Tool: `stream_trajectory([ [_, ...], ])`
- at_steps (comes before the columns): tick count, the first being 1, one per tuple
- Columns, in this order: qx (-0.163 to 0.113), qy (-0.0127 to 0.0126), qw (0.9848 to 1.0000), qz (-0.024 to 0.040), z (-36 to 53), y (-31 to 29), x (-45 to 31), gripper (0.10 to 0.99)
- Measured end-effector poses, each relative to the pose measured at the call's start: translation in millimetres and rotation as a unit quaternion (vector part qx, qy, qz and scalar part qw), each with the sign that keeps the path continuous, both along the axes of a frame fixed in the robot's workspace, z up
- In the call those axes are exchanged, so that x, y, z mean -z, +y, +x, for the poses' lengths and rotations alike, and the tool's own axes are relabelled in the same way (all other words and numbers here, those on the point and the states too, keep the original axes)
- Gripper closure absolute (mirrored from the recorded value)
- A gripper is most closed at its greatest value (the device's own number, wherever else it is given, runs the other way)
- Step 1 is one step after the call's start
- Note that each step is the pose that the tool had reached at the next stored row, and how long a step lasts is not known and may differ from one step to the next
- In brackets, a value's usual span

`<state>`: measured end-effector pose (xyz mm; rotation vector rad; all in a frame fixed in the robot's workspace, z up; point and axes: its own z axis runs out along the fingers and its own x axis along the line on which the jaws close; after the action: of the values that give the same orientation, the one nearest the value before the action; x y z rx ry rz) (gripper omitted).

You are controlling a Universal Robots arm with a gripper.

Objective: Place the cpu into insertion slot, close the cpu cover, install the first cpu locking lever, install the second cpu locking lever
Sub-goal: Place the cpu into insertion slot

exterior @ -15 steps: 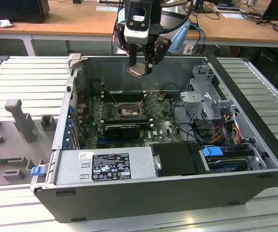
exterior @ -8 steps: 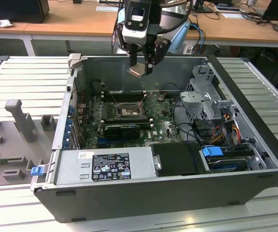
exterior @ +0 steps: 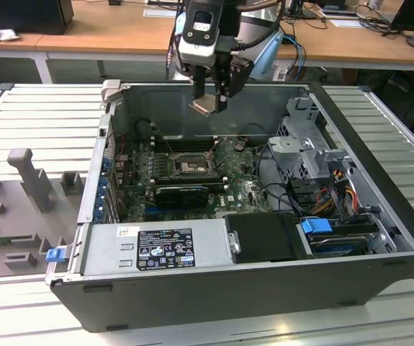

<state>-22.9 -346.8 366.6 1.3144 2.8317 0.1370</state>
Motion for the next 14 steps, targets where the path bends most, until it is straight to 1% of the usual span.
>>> stream_trajectory([
  [3,0.012,0.0,0.9999,0.0,0.0,0.0,0.0,0.553],
  [14,0.042,0.0,0.9991,0.0,0.0,0.0,0.1,0.553],
])
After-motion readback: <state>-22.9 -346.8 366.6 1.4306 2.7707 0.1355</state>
